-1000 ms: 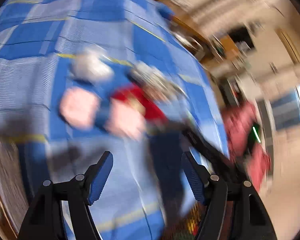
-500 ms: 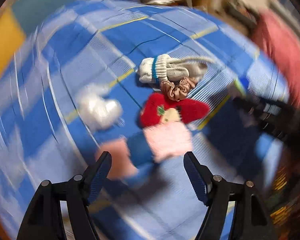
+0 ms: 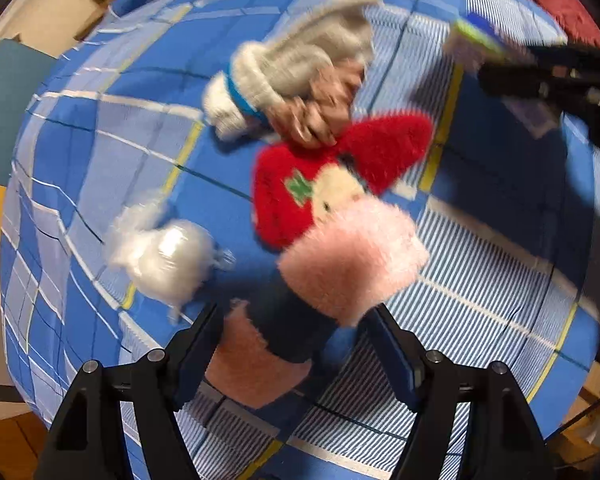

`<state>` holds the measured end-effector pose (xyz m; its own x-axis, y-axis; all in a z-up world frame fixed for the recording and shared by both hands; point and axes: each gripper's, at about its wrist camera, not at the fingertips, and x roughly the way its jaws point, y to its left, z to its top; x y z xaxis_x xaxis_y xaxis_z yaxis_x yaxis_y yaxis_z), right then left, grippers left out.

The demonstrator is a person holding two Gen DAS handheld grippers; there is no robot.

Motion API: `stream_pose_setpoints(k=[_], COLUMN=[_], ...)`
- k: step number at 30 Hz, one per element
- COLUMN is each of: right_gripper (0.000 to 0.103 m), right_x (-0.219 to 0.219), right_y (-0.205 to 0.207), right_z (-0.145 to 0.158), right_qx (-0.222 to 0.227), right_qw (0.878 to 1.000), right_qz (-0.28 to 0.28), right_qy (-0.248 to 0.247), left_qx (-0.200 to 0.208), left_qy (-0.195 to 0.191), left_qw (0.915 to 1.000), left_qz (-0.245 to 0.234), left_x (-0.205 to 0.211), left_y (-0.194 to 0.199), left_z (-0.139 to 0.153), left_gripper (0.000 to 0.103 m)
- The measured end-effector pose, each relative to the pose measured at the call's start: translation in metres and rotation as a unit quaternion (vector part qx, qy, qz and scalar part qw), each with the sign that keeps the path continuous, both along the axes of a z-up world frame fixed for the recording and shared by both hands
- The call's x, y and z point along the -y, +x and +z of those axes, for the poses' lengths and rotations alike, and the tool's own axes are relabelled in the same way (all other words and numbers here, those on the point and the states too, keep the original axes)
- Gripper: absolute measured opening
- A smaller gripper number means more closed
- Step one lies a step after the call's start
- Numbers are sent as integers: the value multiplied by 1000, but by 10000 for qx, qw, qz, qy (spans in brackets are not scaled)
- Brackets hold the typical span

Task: Organize soft objects
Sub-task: 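Grasp the pink towel roll with the left gripper while the right holds the tissue pack, then carry the pink towel roll into the gold tray with the left gripper while the right holds the tissue pack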

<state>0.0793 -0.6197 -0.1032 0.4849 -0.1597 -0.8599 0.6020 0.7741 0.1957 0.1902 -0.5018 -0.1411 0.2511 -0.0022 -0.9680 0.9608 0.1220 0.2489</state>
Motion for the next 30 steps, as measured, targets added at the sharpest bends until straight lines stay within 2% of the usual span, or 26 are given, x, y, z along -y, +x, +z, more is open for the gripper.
stream_pose_setpoints(k=[2, 6, 8, 11, 12, 14, 15, 21, 23, 25, 30], right_gripper=[54, 54, 54, 54, 54, 54, 54, 54, 54, 54, 54], right_x=[0, 2, 4, 5, 5, 4, 3, 3, 3, 4, 3], right_y=[0, -2, -4, -6, -6, -5, -5, -4, -5, -6, -6], right_z=[1, 2, 2, 2, 2, 2, 2, 3, 3, 4, 5], right_qx=[8, 7, 22, 38, 34, 38, 36, 39, 46, 71, 118], right_qw=[10000, 9999, 9999, 9998, 9998, 9998, 9999, 9998, 9998, 9997, 9996], right_qz=[-27, -103, -162, -203, -200, -166, -156, -145, -167, -188, -174], right_qy=[-29, -74, -57, -36, -41, -46, -59, -117, -124, -137, -179], left_qx=[18, -281, -624, -1270, -1454, -1018, -831, -655, -667, -780, -1048], left_qy=[-44, 19, 45, -31, -35, -39, -54, -19, -186, -417, -1075], left_qw=[9998, 9954, 9900, 9796, 9779, 9874, 9904, 9920, 9897, 9840, 9673], left_qz=[207, 920, 1265, 1555, 1501, 1211, 1100, 1080, 1249, 1550, 2047], left_x=[-1, -8, -13, -25, -26, -25, -24, -21, -22, -32, -55], left_y=[-1, 10, 11, 3, -1, -12, -15, -27, -26, -26, -29], left_z=[-2, 5, 13, 22, 21, 20, 19, 1, 3, 9, 34], left_gripper=[75, 53, 42, 42, 43, 45, 51, 53, 50, 42, 40])
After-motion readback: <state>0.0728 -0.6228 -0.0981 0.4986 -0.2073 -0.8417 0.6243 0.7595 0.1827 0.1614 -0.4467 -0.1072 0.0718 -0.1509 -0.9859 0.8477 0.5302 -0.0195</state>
